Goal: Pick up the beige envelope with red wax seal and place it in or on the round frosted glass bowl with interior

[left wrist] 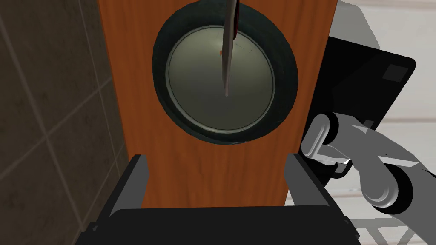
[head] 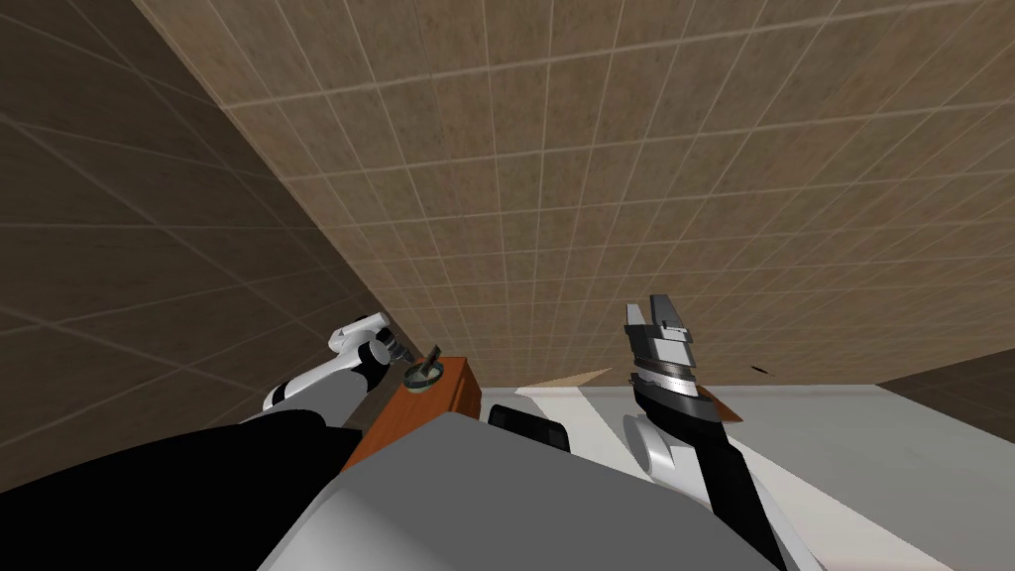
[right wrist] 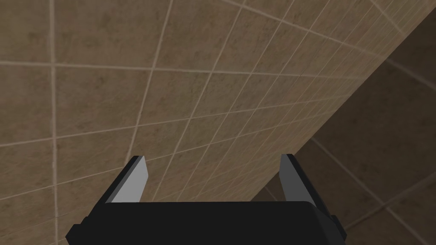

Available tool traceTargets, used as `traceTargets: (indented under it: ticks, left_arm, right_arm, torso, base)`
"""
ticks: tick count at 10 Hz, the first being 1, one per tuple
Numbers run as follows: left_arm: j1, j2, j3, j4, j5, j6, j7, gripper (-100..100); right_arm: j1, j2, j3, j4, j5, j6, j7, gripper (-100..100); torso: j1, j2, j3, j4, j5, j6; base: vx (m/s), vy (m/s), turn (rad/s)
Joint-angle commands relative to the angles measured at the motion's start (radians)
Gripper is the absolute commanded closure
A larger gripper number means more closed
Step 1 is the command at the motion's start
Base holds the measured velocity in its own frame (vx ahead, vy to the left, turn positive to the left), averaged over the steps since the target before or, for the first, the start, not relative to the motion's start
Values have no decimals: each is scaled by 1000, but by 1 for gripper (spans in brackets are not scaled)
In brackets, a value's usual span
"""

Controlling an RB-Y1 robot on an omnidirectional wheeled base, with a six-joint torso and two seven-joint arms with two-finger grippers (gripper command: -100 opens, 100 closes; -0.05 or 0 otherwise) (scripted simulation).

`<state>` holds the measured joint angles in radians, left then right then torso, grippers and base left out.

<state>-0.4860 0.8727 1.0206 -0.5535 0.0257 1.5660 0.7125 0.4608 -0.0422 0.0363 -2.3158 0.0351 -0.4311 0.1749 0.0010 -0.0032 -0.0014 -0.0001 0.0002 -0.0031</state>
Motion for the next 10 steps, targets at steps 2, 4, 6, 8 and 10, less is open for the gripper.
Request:
traceTargets:
  ticks: [2, 4, 6, 8, 10]
  left_arm:
    - [-12, 25, 6, -13, -7, 39, 0, -100]
    - [-20, 42, 9, -22, -12, 65, 0, -100]
    - [-28, 59, 13, -31, -17, 91, 1, -100]
    - [-41, 84, 19, -45, -24, 130, 1, -100]
    - [-31, 70, 19, -54, -21, 124, 1, 0]
  right_arm:
    - [0, 0, 0, 0, 0, 0, 0, 0]
    - [0, 0, 0, 0, 0, 0, 0, 0]
    - [0, 0, 0, 0, 0, 0, 0, 0]
    - [0, 0, 0, 0, 0, 0, 0, 0]
    - [0, 0, 0, 0, 0, 0, 0, 0]
  torso:
    - [-1, 1, 0, 0, -1, 0]
    - [0, 1, 0, 0, 0, 0]
    - [0, 0, 0, 0, 0, 0]
    - [-1, 1, 0, 0, 0, 0]
    - [0, 1, 1, 0, 0, 0]
  base:
    - [-19, -26, -60]
    - [-10, -9, -27]
    - [-13, -10, -30]
    - [-21, -19, -58]
    - [-7, -5, -6]
